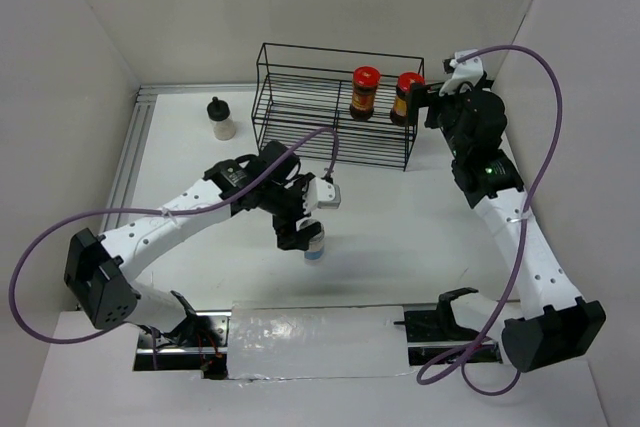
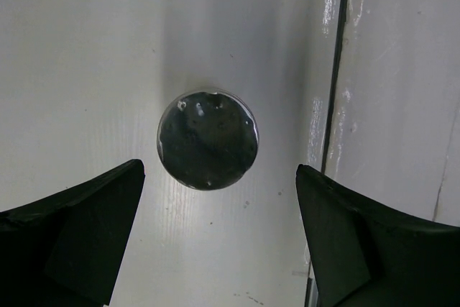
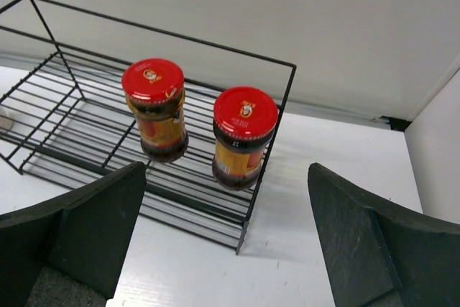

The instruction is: Organize the condiment bottles

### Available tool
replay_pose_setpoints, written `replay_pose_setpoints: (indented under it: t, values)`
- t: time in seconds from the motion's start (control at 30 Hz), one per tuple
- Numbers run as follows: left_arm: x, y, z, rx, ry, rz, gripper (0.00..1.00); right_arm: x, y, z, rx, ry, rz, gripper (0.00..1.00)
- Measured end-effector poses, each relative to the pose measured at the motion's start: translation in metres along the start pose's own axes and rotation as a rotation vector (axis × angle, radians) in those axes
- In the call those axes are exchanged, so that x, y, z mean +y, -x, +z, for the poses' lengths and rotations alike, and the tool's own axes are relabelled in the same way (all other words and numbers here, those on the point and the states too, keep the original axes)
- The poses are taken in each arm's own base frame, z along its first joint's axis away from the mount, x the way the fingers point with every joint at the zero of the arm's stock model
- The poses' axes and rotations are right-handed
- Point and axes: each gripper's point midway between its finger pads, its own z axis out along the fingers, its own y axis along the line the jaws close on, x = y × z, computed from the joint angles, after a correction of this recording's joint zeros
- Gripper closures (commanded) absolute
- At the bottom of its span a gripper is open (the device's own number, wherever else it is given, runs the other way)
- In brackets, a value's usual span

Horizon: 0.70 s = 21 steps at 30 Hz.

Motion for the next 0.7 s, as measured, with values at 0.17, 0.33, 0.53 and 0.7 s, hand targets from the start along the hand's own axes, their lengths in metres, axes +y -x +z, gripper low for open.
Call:
replay_pose_setpoints:
  t: [0.17, 0.33, 0.53, 0.7]
  values:
    - [0.003, 0.0, 0.013, 0.015, 0.03, 0.036, 0.01, 0.005, 0.0, -0.011, 0.009, 0.002, -0.002, 0.0]
    - [0.012, -0.007, 0.031, 0.053, 0.049, 0.04, 0.01, 0.005, 0.007, -0.019, -0.006, -0.009, 0.0, 0.0]
    - [0.015, -0.011, 0.039, 0.073, 0.066, 0.045, 0.18, 0.004, 0.007, -0.022, -0.002, -0.023, -0.005, 0.0]
    - [0.014, -0.012, 0.039, 0.077, 0.066, 0.05, 0.6, 0.001, 0.0, -0.023, 0.011, -0.038, -0.011, 0.0]
